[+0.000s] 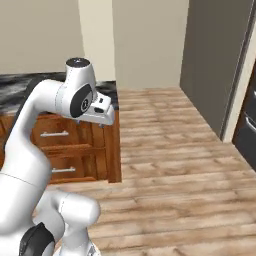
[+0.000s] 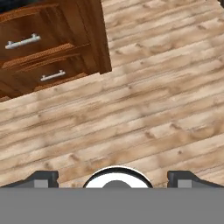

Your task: Navigate to the stand mixer.

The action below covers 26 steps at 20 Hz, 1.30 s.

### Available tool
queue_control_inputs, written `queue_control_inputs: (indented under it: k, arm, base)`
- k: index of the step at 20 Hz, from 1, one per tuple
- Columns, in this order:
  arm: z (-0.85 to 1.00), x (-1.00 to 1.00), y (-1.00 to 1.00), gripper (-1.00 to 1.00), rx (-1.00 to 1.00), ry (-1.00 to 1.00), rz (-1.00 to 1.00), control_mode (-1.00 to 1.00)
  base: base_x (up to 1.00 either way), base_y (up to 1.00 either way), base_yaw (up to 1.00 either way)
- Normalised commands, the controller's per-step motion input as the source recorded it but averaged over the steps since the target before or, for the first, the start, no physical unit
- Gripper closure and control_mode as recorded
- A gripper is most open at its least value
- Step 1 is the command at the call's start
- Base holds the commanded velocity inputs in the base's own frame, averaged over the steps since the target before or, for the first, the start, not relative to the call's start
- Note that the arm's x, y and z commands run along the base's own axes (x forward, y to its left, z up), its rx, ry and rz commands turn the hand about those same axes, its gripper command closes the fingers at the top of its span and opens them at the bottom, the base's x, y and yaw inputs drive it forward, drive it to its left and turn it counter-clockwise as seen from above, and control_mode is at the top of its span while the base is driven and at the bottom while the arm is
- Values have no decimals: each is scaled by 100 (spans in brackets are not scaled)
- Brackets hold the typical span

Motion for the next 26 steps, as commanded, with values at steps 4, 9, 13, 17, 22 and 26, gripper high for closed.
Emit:
queue_control_inputs:
  k: [4, 9, 13, 17, 22, 26]
  arm:
    - [0, 0, 0, -100, 0, 0, 0, 100]
    - [0, 0, 0, -100, 0, 0, 0, 100]
    - [0, 0, 0, -100, 0, 0, 0, 100]
    - [0, 0, 0, -100, 0, 0, 0, 100]
    - [0, 0, 0, -100, 0, 0, 0, 100]
    - [0, 0, 0, -100, 0, 0, 0, 100]
  base:
    - [0, 0, 100]
    - [0, 0, 90]
    - [0, 6, 15]
    - [76, 86, -5]
    - [100, 100, -21]
    - [100, 100, -26]
